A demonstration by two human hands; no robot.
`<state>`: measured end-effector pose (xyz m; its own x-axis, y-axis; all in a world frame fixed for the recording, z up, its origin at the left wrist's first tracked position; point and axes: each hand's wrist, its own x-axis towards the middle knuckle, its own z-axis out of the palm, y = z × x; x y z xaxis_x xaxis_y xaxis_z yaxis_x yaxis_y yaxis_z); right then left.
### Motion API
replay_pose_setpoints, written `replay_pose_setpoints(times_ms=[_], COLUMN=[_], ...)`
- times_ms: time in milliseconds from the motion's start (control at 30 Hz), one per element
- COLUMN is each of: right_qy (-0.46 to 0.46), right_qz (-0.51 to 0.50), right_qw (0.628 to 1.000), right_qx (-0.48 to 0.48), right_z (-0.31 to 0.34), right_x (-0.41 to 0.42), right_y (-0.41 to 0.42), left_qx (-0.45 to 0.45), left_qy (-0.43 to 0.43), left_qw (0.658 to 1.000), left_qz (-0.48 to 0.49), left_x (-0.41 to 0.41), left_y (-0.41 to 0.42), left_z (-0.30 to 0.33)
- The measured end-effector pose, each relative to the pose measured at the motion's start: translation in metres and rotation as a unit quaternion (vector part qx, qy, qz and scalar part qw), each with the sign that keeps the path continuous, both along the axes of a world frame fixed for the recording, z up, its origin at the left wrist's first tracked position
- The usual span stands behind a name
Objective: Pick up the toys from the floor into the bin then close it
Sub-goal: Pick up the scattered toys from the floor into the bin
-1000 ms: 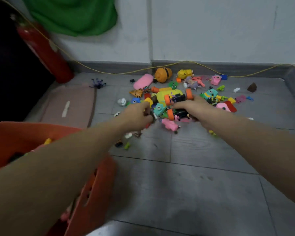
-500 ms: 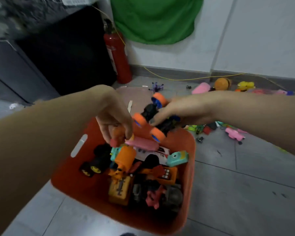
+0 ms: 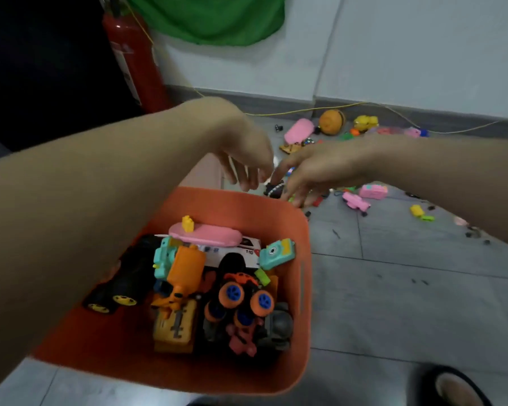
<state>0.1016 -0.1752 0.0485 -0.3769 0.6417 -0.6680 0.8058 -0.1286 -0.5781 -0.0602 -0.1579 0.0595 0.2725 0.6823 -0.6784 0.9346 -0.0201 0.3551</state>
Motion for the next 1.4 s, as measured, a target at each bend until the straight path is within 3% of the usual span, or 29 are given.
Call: replay_pose_setpoints(times_ms=[133,300,467,667,900,1100,1300,1400], right_qy=[-0.062,-0.223,-0.323,-0.302,-0.301,-0.312,-0.272,-0.32], right_qz=[-0.078,-0.097,-0.081,-0.179,-0.327,-0.372,-0.329,-0.261], right_qw=[0.994,0.968,0.939,0.935,0.892,0.857,0.865,0.853], right_qx=[0.051,0.065,0.091,0.06,0.086,0.171,0.265,0.319], right_z=[-0.01,-0.047,-0.101,-0.175,-0.233,-0.251,-0.267,-0.272], right_x=[0.081,0.196,0.292,0.382,0.438,0.476,0.477,0.47], right_y=[0.011,0.011,-0.013,-0.029,-0.028,-0.018,-0.002,0.0], left_qx=[0.054,0.138,0.113,0.039,0.039,0.085,0.116,0.139], left_qy=[-0.083,-0.015,0.001,0.011,0.04,0.068,0.061,0.068], left_qw=[0.994,0.978,0.984,0.995,0.996,0.992,0.987,0.98], left_qz=[-0.046,-0.155,-0.135,-0.094,-0.072,-0.071,-0.097,-0.121], left_x=[0.068,0.148,0.218,0.293,0.352,0.385,0.413,0.429], left_y=[0.001,0.002,-0.005,-0.001,0.016,0.036,0.046,0.046], left_z=[-0.009,-0.041,-0.084,-0.167,-0.201,-0.224,-0.236,-0.241])
